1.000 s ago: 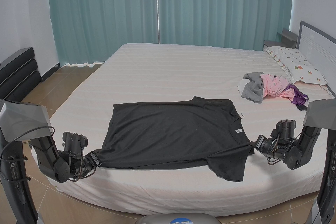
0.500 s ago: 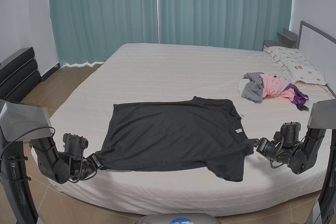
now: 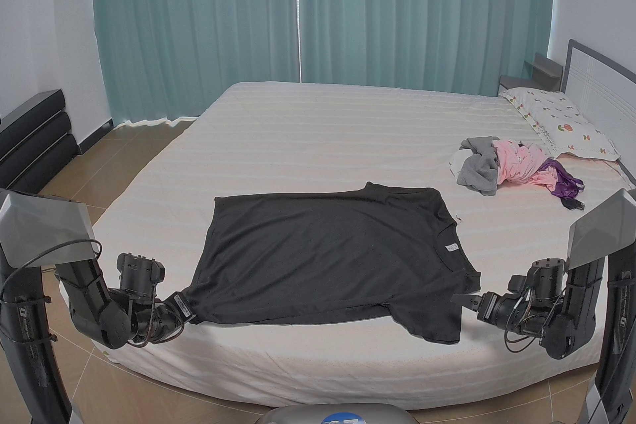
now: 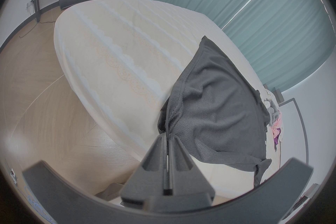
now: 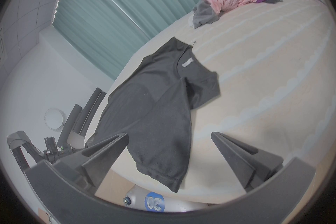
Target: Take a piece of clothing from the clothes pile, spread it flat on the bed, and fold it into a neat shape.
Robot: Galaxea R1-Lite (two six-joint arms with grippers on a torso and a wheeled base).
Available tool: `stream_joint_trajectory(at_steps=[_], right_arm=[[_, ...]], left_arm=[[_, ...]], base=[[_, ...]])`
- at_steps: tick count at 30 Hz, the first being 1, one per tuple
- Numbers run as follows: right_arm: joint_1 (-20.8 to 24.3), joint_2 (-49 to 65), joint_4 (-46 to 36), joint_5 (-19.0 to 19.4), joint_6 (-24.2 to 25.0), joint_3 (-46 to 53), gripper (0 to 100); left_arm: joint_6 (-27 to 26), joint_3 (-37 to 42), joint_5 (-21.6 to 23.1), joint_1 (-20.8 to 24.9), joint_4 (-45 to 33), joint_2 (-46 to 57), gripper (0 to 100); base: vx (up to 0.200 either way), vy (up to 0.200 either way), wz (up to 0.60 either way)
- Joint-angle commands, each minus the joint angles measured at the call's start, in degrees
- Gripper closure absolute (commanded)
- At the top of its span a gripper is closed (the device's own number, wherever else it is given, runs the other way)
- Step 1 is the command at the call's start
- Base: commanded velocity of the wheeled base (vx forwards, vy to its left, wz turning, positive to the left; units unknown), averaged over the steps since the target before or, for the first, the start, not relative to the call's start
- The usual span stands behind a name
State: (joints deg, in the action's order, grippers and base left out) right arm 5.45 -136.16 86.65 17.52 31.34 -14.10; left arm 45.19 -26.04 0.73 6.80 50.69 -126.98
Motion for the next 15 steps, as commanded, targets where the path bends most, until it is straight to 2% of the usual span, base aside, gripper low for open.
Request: stream_joint_trajectory(at_steps=[1, 15], right_arm=[[2.2, -4.1, 0.3, 0.1, 0.1, -1.4, 0], [3.4, -5.5, 0.1, 0.0, 1.4, -6.2, 0]], left_arm=[[0.1, 0.1, 0.1, 0.0, 0.0, 0.2, 100], [0.2, 0.0, 0.1, -0.1, 0.0, 0.1, 100]], base=[[0.000, 0.000, 0.00], [0.000, 0.000, 0.00]])
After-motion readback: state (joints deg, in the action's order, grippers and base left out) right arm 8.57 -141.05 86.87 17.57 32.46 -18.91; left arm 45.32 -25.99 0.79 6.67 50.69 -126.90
